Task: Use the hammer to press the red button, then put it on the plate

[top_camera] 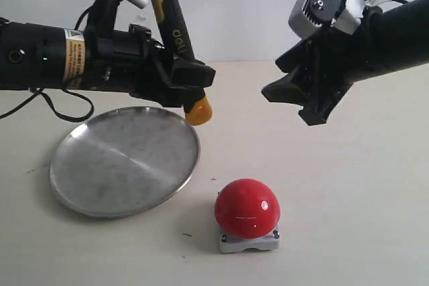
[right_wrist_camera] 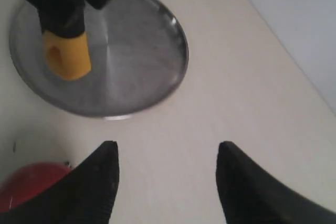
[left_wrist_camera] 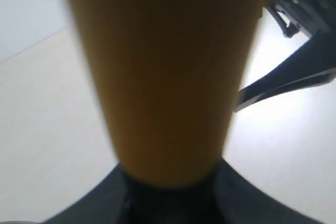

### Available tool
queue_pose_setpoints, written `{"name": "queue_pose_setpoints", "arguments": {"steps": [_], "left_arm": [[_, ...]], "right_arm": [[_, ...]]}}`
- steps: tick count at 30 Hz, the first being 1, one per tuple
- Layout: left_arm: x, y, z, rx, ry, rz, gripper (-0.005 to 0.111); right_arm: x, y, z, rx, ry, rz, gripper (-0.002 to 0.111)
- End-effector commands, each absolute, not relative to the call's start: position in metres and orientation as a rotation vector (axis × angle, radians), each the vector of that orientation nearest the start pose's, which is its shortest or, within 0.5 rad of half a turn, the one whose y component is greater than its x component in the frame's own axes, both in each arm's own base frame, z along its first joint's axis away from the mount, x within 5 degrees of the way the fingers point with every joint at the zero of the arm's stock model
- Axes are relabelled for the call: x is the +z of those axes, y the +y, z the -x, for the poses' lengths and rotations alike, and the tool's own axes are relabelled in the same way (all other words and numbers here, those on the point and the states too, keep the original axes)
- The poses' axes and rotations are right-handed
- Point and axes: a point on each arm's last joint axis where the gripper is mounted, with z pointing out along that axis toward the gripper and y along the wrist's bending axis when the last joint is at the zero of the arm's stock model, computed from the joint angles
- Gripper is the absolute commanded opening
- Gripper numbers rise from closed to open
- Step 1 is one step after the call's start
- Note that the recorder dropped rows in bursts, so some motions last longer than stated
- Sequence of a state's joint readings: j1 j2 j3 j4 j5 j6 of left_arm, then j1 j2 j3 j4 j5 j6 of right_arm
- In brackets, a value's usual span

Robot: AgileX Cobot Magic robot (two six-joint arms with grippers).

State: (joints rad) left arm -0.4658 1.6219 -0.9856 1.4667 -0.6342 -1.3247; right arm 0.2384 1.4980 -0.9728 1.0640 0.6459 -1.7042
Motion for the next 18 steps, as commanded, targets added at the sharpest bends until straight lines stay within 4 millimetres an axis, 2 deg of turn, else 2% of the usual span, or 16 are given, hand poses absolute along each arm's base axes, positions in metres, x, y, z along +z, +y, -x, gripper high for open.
{"name": "queue_pose_setpoints", "arguments": {"steps": [1,5,7,13,18], "left_arm": [[0.272,-0.188,-0.283,-0.987,1.739,-0.951,0.000],[0.274,-0.179,-0.286,-1.016,1.719,-0.950,0.000],[0.274,-0.181,-0.283,-1.040,1.708,-0.975,0.000],[0.275,-0.183,-0.277,-1.097,1.674,-1.028,0.000],[0.272,-0.184,-0.275,-1.091,1.672,-1.084,0.000]], "right_arm": [[0.282,0.106,-0.291,0.559,1.672,1.243,0.054],[0.295,0.084,-0.283,0.827,1.456,1.229,0.054],[0.290,0.073,-0.293,0.818,1.467,1.151,0.054],[0.266,0.073,-0.312,0.899,1.518,1.047,0.054],[0.272,0.082,-0.315,0.951,1.511,0.995,0.054]]}}
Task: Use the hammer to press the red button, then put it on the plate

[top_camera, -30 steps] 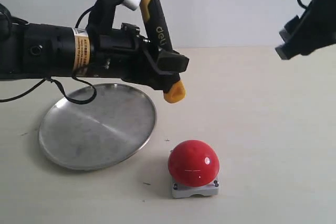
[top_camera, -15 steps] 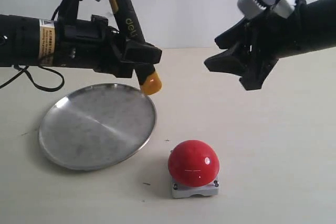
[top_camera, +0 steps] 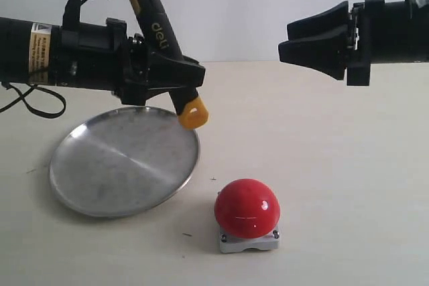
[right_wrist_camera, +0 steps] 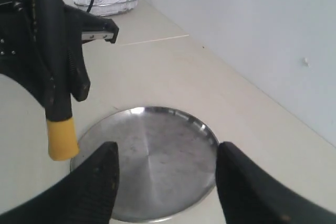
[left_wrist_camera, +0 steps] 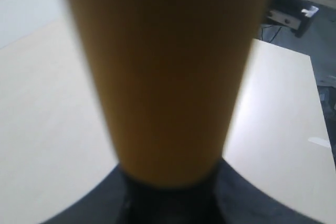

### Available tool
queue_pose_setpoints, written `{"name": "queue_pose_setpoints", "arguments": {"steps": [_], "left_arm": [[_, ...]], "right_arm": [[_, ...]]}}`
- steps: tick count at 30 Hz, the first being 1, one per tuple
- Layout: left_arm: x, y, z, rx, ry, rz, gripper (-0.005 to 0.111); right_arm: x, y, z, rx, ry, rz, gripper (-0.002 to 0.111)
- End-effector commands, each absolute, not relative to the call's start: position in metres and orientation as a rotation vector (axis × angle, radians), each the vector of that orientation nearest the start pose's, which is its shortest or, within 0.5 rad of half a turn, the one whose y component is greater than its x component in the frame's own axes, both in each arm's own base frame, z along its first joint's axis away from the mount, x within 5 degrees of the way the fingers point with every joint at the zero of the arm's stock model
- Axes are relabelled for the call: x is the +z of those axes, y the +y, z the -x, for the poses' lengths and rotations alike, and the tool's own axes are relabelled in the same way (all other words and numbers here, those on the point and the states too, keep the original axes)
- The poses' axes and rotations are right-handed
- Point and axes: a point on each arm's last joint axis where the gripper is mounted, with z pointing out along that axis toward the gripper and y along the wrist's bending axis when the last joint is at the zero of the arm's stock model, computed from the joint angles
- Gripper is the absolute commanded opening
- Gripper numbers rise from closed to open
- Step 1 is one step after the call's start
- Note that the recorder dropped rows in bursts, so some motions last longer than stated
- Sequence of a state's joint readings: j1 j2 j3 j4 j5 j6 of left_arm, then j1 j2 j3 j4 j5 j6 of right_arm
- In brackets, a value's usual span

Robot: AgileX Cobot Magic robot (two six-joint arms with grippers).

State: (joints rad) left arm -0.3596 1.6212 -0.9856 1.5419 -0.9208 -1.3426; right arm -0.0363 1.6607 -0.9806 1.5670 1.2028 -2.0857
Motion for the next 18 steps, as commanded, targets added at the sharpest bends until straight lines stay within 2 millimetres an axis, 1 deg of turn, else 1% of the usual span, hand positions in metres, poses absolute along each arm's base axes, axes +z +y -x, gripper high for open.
{"name": "queue_pose_setpoints", "arguments": {"steps": [1,7,9,11,15,18], "left_arm": [[0.272,-0.184,-0.275,-1.093,1.667,-1.090,0.000],[0.266,-0.187,-0.273,-1.132,1.609,-1.166,0.000],[0.265,-0.187,-0.271,-1.133,1.590,-1.197,0.000],[0.265,-0.187,-0.269,-1.142,1.564,-1.227,0.000],[0.268,-0.188,-0.262,-1.187,1.469,-1.309,0.000],[0.268,-0.188,-0.261,-1.196,1.458,-1.315,0.000]], "right_arm": [[0.275,0.086,-0.314,0.959,1.499,1.002,0.054],[0.294,0.123,-0.293,1.023,1.410,1.111,0.054],[0.298,0.133,-0.285,1.037,1.381,1.146,0.054],[0.301,0.140,-0.278,1.041,1.359,1.189,0.054],[0.303,0.149,-0.273,1.064,1.336,1.212,0.054],[0.303,0.158,-0.268,1.087,1.321,1.234,0.054]]}}
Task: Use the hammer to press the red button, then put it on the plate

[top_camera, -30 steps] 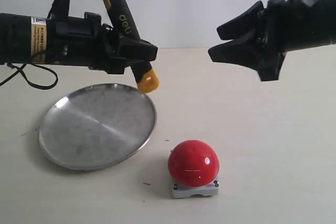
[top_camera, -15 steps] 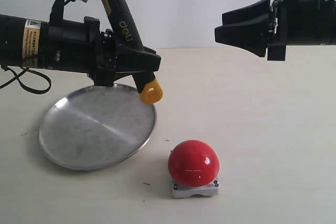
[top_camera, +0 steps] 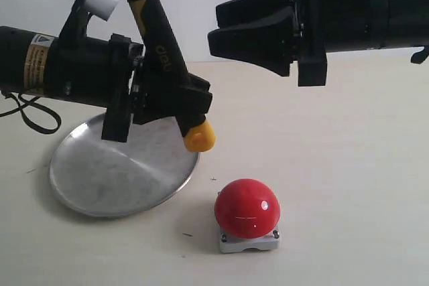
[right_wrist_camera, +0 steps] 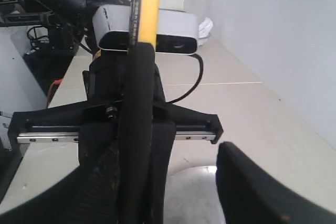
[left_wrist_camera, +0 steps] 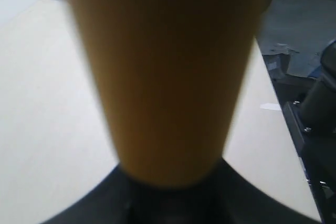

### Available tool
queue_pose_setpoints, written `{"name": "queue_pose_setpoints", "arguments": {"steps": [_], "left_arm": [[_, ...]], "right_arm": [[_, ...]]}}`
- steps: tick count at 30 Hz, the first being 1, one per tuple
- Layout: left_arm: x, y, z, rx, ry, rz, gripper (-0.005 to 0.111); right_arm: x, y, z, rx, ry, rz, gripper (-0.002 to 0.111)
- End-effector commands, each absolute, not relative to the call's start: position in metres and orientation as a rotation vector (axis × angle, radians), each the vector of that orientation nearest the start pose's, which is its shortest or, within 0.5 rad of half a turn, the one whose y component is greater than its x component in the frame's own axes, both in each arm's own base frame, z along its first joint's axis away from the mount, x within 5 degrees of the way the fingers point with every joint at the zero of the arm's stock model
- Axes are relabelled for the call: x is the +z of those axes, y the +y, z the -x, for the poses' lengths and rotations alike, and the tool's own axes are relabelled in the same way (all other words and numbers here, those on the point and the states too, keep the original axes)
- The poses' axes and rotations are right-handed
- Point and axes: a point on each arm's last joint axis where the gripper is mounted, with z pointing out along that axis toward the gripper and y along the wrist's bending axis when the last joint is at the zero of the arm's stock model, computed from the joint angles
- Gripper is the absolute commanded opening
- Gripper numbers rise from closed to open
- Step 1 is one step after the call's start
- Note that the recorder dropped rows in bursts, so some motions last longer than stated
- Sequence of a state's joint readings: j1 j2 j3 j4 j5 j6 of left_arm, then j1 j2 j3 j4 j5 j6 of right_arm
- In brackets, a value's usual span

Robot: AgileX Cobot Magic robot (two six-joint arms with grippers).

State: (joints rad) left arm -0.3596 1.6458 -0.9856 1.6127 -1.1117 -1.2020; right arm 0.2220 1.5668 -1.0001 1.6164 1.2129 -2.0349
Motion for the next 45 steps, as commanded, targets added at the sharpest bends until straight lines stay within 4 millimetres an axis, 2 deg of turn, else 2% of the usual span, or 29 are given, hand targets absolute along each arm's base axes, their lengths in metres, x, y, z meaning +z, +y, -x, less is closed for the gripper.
{"name": "queue_pose_setpoints", "arguments": {"steps": [1,11,18,31,39,45], "left_arm": [[0.268,-0.188,-0.261,-1.192,1.454,-1.320,0.000],[0.267,-0.188,-0.259,-1.164,1.413,-1.370,0.000],[0.269,-0.188,-0.256,-1.181,1.354,-1.402,0.000],[0.269,-0.188,-0.256,-1.192,1.365,-1.389,0.000],[0.269,-0.202,-0.246,-1.225,1.332,-1.435,0.000],[0.267,-0.213,-0.243,-1.187,1.350,-1.441,0.000]], "right_arm": [[0.303,0.160,-0.267,1.094,1.316,1.241,0.054],[0.306,0.176,-0.258,1.145,1.281,1.250,0.054],[0.305,0.176,-0.260,1.154,1.283,1.229,0.054],[0.305,0.178,-0.261,1.167,1.283,1.207,0.054],[0.305,0.178,-0.262,1.170,1.285,1.203,0.054],[0.305,0.178,-0.262,1.171,1.286,1.202,0.054]]}}
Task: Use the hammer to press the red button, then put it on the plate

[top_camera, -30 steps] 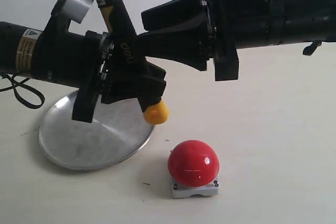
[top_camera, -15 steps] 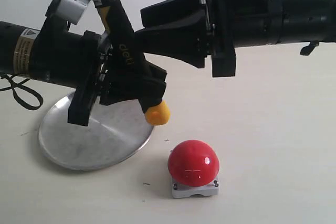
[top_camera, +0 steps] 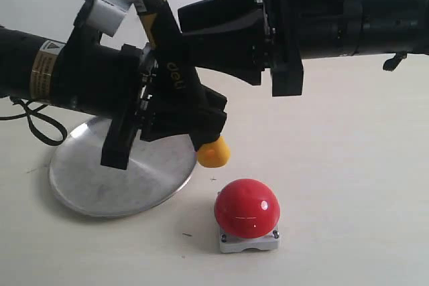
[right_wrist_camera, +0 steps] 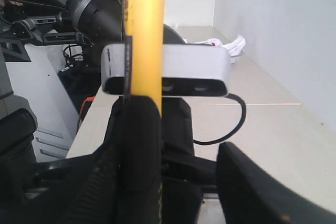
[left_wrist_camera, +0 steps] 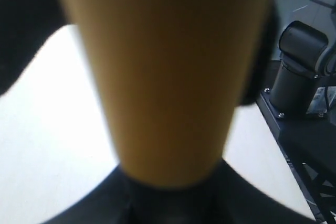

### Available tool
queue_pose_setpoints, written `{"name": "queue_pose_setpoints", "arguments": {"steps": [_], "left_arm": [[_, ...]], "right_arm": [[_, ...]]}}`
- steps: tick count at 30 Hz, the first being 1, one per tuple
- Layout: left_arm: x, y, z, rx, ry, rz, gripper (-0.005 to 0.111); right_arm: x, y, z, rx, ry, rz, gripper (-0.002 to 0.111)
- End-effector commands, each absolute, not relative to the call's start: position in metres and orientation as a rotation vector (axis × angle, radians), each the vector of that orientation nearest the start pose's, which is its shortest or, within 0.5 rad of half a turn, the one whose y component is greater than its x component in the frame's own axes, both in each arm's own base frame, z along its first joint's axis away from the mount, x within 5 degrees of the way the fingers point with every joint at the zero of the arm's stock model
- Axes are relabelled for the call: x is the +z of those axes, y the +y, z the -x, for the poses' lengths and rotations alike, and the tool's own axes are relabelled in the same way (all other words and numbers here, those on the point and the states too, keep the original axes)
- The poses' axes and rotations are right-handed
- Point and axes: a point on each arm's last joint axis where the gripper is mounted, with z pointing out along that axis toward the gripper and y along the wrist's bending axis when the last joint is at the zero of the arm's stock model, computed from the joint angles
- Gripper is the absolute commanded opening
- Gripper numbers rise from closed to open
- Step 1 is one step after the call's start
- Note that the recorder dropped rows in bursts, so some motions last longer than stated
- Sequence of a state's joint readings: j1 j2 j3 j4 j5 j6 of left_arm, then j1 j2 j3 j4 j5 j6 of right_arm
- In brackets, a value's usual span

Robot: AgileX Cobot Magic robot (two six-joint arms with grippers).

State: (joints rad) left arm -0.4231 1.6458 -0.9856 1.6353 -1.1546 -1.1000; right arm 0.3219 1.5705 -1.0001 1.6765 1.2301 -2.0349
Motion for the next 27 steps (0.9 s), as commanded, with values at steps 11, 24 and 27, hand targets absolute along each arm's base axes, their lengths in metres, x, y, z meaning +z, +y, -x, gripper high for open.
{"name": "queue_pose_setpoints", "arguments": {"steps": [11,24,27], "left_arm": [[0.268,-0.216,-0.247,-1.156,1.379,-1.375,0.000],[0.275,-0.218,-0.250,-1.188,1.366,-1.279,0.000],[0.274,-0.223,-0.247,-1.183,1.368,-1.288,0.000]], "right_arm": [[0.305,0.178,-0.262,1.230,1.346,1.159,0.054],[0.294,0.180,-0.268,1.260,1.389,1.137,0.054],[0.292,0.180,-0.270,1.271,1.395,1.117,0.054]]}}
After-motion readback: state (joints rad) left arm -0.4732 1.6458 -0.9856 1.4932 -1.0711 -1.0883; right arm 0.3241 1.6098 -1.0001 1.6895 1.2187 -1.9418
